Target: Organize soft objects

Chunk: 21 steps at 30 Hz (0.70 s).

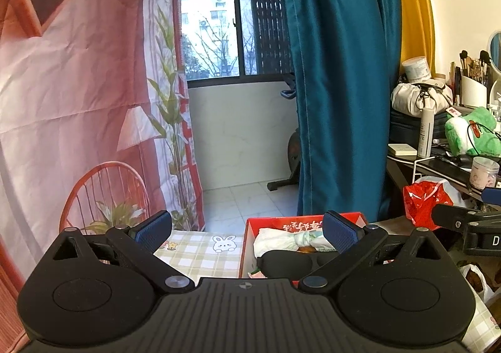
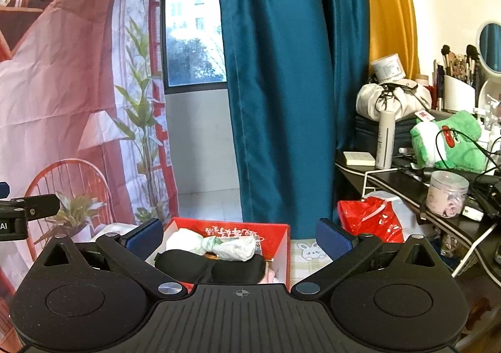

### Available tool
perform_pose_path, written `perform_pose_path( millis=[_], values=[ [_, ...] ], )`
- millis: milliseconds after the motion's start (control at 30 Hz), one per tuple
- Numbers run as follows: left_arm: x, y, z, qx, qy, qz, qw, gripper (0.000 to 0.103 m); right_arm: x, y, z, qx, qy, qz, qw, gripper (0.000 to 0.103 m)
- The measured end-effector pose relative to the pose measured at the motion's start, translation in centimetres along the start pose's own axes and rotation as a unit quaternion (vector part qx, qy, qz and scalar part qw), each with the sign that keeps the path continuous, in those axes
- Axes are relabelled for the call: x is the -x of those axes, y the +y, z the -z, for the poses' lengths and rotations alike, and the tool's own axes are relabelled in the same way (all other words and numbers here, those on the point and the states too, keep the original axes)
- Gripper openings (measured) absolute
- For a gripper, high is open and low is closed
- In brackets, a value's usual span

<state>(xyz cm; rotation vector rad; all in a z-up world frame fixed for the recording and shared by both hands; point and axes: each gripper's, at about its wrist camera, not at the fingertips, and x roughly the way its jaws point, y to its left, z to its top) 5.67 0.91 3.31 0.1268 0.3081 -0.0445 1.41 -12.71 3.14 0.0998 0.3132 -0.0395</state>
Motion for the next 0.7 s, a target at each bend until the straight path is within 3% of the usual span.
perform_pose_path(
  millis=[700],
  values=[
    [0.35, 0.3, 0.14, 0.016, 0.005, 0.003, 0.9999, 0.103, 0.42, 0.56, -0.25, 0.011, -0.003, 0.0, 1.0, 0.103]
  ],
)
